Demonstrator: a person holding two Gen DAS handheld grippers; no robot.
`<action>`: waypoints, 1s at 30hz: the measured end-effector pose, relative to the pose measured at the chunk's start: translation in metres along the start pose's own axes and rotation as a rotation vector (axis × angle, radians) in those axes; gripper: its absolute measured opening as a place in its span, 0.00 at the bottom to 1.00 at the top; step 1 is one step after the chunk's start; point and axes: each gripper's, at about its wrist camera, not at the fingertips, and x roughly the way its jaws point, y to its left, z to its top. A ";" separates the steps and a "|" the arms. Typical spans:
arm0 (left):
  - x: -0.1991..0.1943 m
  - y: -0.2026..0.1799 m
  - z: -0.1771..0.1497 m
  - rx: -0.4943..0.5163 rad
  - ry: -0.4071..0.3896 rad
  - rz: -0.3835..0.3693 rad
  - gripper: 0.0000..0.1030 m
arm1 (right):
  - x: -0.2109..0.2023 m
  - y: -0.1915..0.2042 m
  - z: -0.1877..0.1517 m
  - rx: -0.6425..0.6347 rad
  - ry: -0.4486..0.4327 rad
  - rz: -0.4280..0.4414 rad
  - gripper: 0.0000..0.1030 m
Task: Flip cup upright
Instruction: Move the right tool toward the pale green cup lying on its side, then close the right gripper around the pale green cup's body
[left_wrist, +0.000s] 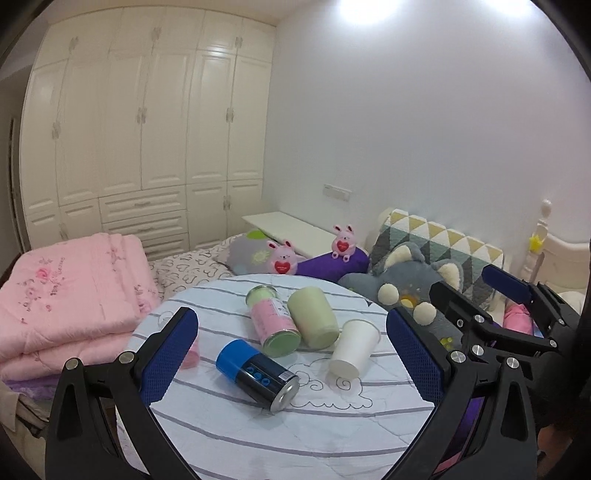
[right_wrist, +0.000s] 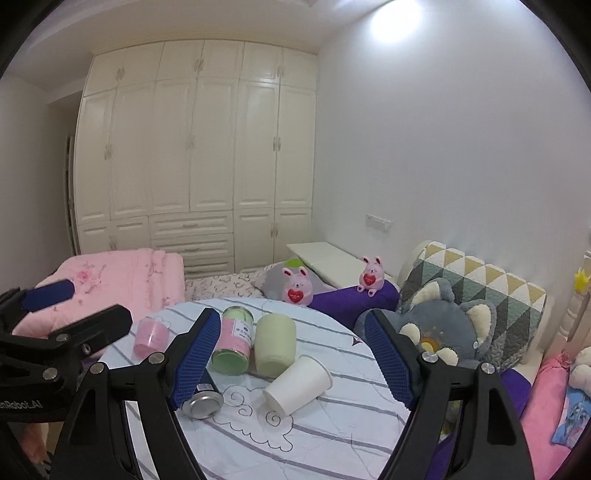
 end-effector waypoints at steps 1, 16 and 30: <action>0.002 0.000 0.000 0.001 0.007 -0.002 1.00 | -0.001 0.000 0.000 -0.003 -0.003 -0.013 0.79; 0.007 0.002 -0.007 -0.006 0.031 -0.007 1.00 | -0.002 -0.011 -0.001 0.024 0.025 -0.113 0.79; 0.048 0.018 -0.013 -0.059 0.168 0.007 1.00 | 0.039 -0.014 -0.014 0.027 0.139 -0.089 0.79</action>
